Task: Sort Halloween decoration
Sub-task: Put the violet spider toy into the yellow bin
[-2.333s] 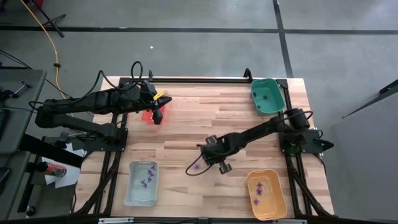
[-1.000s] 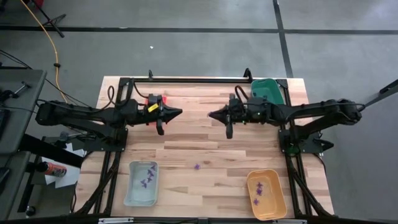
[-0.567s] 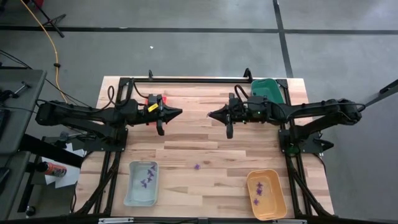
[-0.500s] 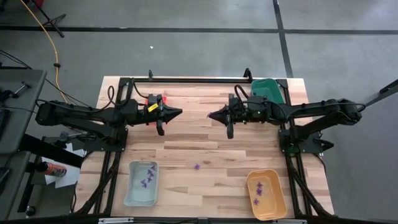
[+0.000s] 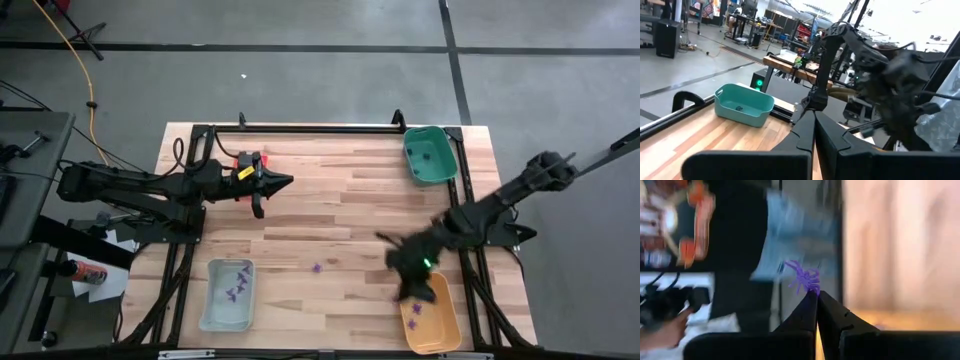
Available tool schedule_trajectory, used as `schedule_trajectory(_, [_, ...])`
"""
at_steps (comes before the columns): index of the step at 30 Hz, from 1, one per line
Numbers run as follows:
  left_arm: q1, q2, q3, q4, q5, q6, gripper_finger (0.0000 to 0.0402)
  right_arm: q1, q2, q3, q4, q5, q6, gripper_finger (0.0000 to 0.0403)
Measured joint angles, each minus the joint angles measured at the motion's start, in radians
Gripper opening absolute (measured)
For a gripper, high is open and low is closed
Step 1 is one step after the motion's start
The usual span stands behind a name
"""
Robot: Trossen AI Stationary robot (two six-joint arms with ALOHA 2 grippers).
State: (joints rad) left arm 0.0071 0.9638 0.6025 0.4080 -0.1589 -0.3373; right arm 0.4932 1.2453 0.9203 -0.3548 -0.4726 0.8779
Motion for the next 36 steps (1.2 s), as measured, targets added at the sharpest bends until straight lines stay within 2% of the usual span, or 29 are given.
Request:
schedule_trajectory(5, [0.0, 0.0, 0.0, 0.0, 0.0, 0.06, 0.0, 0.26, 0.011, -0.036, -0.007, 0.08, 0.32, 0.0])
schedule_trajectory(9, [0.0, 0.0, 0.0, -0.003, 0.0, 0.061, 0.0, 0.386, 0.064, -0.078, -0.012, 0.182, 0.434, 0.0])
schedule_trajectory(12, [0.0, 0.0, 0.0, -0.006, 0.0, 0.061, 0.0, 0.406, 0.125, -0.102, -0.028, 0.216, 0.453, 0.0])
schedule_trajectory(18, [0.001, 0.0, 0.0, -0.031, 0.0, 0.061, 0.0, 0.403, 0.238, -0.103, -0.035, 0.185, 0.33, 0.0])
schedule_trajectory(24, [0.001, 0.0, 0.0, -0.031, -0.008, 0.061, 0.0, 0.404, 0.275, -0.103, -0.116, 0.177, 0.325, 0.0006])
schedule_trajectory(28, [0.001, 0.0, 0.0, -0.03, -0.011, 0.061, 0.0, 0.404, 0.275, -0.103, -0.137, 0.176, 0.314, 0.0045])
schedule_trajectory(32, [0.002, 0.0, 0.0, -0.03, -0.011, 0.061, 0.0, 0.404, 0.275, -0.103, -0.135, 0.176, 0.318, 0.0111])
schedule_trajectory(36, [0.002, 0.0, 0.0, -0.03, -0.011, 0.061, 0.0, 0.38, 0.256, -0.103, -0.089, 0.071, 0.304, 0.017])
